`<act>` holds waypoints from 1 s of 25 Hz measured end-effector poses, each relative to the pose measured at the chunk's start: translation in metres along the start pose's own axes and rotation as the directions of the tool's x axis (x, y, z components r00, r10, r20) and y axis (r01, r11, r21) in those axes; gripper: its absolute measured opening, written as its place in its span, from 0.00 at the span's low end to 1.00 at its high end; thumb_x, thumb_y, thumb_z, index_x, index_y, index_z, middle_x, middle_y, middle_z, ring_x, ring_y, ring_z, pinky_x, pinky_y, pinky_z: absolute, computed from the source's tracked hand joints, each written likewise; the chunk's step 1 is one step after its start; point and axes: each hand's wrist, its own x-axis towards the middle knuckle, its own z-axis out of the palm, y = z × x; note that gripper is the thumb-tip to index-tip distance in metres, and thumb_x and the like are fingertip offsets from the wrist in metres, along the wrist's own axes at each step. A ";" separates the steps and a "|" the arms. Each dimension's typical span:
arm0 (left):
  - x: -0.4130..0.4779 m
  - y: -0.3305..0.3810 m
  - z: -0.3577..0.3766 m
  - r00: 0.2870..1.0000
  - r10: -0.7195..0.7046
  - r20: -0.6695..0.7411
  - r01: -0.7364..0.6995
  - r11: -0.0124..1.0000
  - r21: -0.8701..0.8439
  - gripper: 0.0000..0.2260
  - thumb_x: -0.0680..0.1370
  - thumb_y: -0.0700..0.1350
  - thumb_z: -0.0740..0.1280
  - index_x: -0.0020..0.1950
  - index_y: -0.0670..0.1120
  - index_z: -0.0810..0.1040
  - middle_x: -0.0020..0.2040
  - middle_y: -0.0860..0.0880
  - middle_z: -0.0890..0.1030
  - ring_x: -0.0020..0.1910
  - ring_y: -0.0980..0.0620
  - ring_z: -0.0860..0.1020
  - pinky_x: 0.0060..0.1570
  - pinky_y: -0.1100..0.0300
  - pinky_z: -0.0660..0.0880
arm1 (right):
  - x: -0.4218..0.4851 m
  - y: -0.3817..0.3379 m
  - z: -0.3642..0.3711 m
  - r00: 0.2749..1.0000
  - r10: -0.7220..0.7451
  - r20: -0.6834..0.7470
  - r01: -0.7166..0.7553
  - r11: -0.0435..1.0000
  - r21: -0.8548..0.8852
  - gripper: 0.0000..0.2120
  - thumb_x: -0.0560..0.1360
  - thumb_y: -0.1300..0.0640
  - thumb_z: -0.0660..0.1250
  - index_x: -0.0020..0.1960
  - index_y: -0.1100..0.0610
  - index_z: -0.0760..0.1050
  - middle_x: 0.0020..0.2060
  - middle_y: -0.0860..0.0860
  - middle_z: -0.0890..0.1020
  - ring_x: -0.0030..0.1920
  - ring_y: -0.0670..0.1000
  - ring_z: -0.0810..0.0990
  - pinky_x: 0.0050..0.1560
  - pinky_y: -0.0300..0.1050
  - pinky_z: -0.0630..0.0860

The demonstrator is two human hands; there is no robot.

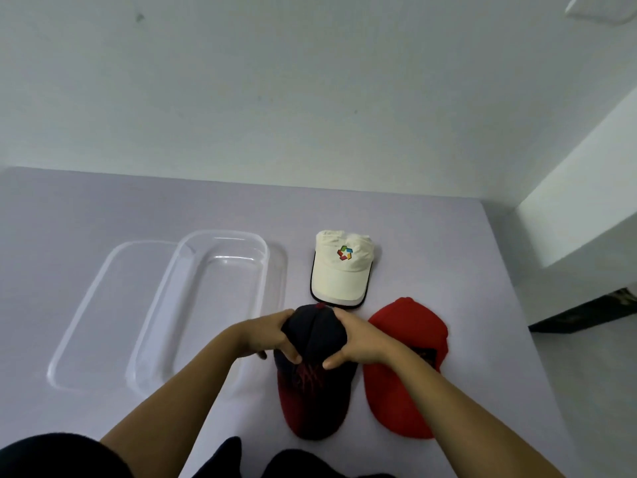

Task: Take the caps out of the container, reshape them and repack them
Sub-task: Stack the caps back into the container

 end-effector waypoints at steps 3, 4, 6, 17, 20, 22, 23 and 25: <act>-0.009 0.003 0.007 0.999 -0.017 0.048 0.013 0.998 0.067 0.23 0.70 0.41 0.72 0.62 0.53 0.71 0.56 0.52 0.78 0.59 0.46 0.74 0.59 0.46 0.73 | -0.015 0.001 0.006 0.995 -0.095 -0.044 0.096 0.995 0.028 0.42 0.63 0.59 0.79 0.71 0.52 0.62 0.64 0.46 0.72 0.65 0.46 0.70 0.64 0.40 0.68; -0.012 0.002 0.010 0.999 0.001 0.043 -0.003 0.999 0.053 0.18 0.70 0.40 0.72 0.58 0.51 0.74 0.53 0.50 0.80 0.58 0.45 0.76 0.59 0.47 0.75 | -0.021 0.001 0.007 0.991 -0.117 -0.058 0.119 0.992 0.034 0.40 0.63 0.59 0.78 0.70 0.52 0.63 0.63 0.46 0.73 0.64 0.45 0.71 0.63 0.40 0.68; -0.020 -0.001 0.014 0.998 0.063 0.006 -0.063 0.998 -0.005 0.14 0.68 0.41 0.72 0.52 0.50 0.78 0.51 0.47 0.82 0.56 0.43 0.79 0.58 0.47 0.77 | -0.031 -0.002 0.008 0.983 -0.149 -0.104 0.159 0.983 0.096 0.35 0.65 0.58 0.78 0.66 0.50 0.65 0.60 0.44 0.74 0.61 0.44 0.73 0.62 0.39 0.70; -0.135 -0.001 -0.091 0.946 0.263 -0.190 -0.255 0.965 0.065 0.16 0.69 0.46 0.76 0.55 0.44 0.81 0.50 0.44 0.85 0.49 0.45 0.84 0.52 0.49 0.80 | -0.018 -0.120 0.043 0.833 -0.305 -0.461 0.459 0.847 0.269 0.23 0.68 0.52 0.75 0.58 0.47 0.68 0.54 0.42 0.77 0.56 0.42 0.77 0.55 0.38 0.76; -0.156 -0.017 -0.134 0.951 0.208 -0.228 -0.183 0.975 0.125 0.16 0.67 0.49 0.77 0.52 0.46 0.83 0.47 0.46 0.86 0.47 0.46 0.84 0.52 0.48 0.80 | 0.002 -0.133 0.080 0.783 -0.156 -0.602 0.441 0.822 0.361 0.19 0.74 0.51 0.68 0.63 0.49 0.66 0.61 0.46 0.73 0.61 0.47 0.74 0.59 0.42 0.73; -0.152 -0.035 -0.153 0.954 0.160 -0.252 -0.129 0.982 0.137 0.16 0.66 0.51 0.77 0.51 0.47 0.83 0.46 0.48 0.86 0.48 0.46 0.84 0.53 0.48 0.80 | 0.017 -0.124 0.115 0.812 -0.026 -0.584 0.251 0.918 0.308 0.22 0.77 0.50 0.64 0.68 0.54 0.63 0.66 0.51 0.70 0.66 0.52 0.71 0.63 0.45 0.70; -0.144 -0.044 -0.157 0.959 0.138 -0.249 -0.106 0.985 0.139 0.15 0.67 0.50 0.77 0.51 0.48 0.82 0.47 0.48 0.86 0.49 0.46 0.83 0.53 0.48 0.79 | 0.023 -0.119 0.134 0.860 0.039 -0.508 0.114 0.957 0.266 0.27 0.77 0.49 0.62 0.72 0.56 0.59 0.69 0.54 0.67 0.69 0.54 0.68 0.66 0.46 0.68; -0.124 -0.061 -0.159 0.972 0.094 -0.217 -0.065 0.988 0.138 0.13 0.69 0.50 0.76 0.51 0.49 0.81 0.48 0.49 0.85 0.50 0.46 0.82 0.54 0.48 0.79 | 0.030 -0.113 0.167 0.923 0.156 -0.351 -0.086 0.975 0.206 0.34 0.78 0.47 0.60 0.76 0.56 0.47 0.75 0.56 0.58 0.72 0.57 0.64 0.69 0.49 0.64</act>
